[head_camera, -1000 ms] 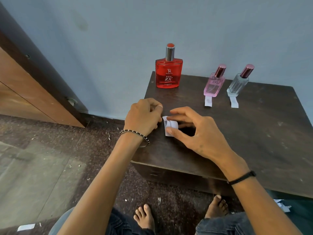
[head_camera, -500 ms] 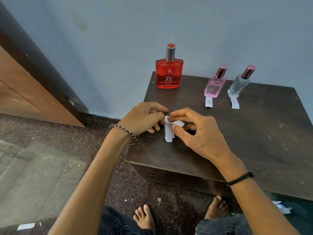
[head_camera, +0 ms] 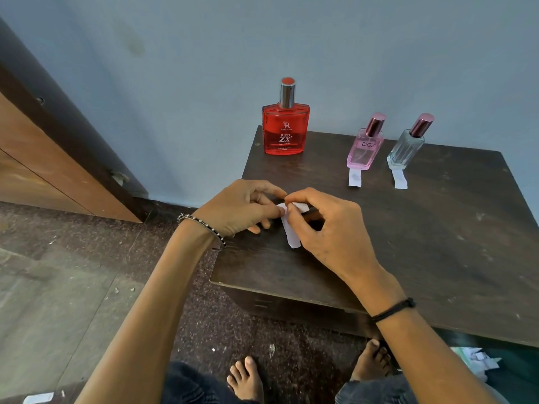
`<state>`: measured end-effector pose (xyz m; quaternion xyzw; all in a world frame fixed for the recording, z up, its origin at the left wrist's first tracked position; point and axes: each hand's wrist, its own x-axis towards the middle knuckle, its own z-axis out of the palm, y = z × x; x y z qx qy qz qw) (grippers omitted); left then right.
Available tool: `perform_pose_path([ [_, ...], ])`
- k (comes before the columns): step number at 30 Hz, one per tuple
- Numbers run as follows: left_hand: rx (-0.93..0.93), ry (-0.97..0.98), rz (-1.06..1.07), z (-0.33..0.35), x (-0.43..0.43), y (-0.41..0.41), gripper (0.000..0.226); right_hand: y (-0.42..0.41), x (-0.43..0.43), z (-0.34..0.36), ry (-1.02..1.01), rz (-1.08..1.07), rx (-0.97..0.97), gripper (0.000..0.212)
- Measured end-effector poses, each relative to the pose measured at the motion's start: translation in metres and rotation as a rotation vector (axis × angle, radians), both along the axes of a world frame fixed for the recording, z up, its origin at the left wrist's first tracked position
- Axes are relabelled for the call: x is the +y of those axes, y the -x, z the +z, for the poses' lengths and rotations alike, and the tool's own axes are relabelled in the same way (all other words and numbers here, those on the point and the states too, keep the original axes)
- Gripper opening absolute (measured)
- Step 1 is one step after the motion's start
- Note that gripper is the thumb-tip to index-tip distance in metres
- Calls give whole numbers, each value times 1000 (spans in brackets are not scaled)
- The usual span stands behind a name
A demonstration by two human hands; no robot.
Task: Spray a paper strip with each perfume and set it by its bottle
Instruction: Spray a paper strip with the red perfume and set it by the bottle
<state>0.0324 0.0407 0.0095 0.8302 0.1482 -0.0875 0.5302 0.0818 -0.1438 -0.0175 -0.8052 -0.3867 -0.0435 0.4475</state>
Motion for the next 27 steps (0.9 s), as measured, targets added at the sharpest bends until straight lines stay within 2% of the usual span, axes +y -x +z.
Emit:
perform_pose_path([
  [7,11,7,6,1,0,1,30,-4,0,-2,-70,-20,40,13],
  [13,-22,-19,10,-3,-3,2,33,-4,0,2,-35,-35,38,21],
  [16,-33,-44,30,-5,-4,0,31,-4,-1,3,8,-46,-26,19],
  [19,-22,-37,88,-6,-4,-3,32,-6,-4,2,55,-98,-66,15],
  [27,3,-34,92,-3,-5,-5,29,-8,-2,2,47,-246,-1,5],
])
